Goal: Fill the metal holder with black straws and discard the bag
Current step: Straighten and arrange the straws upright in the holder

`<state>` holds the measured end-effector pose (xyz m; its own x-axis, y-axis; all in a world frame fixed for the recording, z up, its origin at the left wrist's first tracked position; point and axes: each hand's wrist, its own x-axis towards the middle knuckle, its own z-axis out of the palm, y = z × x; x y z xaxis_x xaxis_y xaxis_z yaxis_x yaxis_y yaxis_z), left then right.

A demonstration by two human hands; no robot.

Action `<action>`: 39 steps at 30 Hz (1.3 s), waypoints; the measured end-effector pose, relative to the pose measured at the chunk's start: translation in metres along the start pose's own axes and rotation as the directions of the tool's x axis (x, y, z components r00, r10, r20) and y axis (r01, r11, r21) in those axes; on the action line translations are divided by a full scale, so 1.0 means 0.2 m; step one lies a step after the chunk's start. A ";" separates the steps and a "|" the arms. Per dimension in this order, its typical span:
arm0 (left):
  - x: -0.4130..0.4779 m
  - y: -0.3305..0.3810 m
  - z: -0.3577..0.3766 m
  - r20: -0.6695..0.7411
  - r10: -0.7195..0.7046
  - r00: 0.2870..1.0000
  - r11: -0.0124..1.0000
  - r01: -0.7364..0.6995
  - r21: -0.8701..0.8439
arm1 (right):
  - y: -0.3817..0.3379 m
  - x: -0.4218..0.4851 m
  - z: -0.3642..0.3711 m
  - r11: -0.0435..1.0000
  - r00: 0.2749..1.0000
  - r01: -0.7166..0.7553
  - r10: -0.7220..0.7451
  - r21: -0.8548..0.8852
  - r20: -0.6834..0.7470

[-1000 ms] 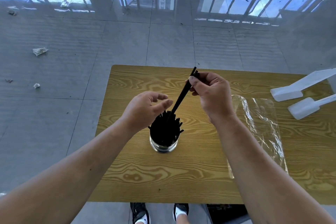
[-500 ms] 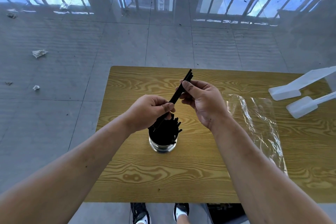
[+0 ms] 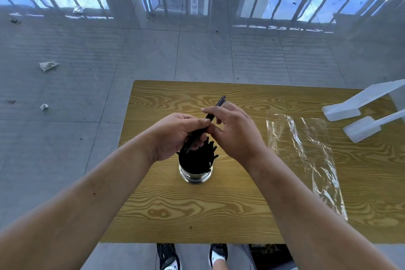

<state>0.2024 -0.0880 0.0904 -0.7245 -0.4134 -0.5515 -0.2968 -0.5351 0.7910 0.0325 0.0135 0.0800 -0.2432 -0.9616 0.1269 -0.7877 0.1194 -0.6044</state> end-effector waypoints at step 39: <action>0.00 -0.26 -0.09 -0.312 0.489 0.815 0.651 -0.102 0.752 | 0.09 -0.21 0.09 0.914 0.945 -0.326 0.304 0.240 0.124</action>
<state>0.2295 -0.0725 0.0443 -0.5410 -0.8283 -0.1454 -0.5873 0.2483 0.7703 0.0384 0.0518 0.0506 -0.3987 -0.9027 -0.1617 -0.5051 0.3634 -0.7828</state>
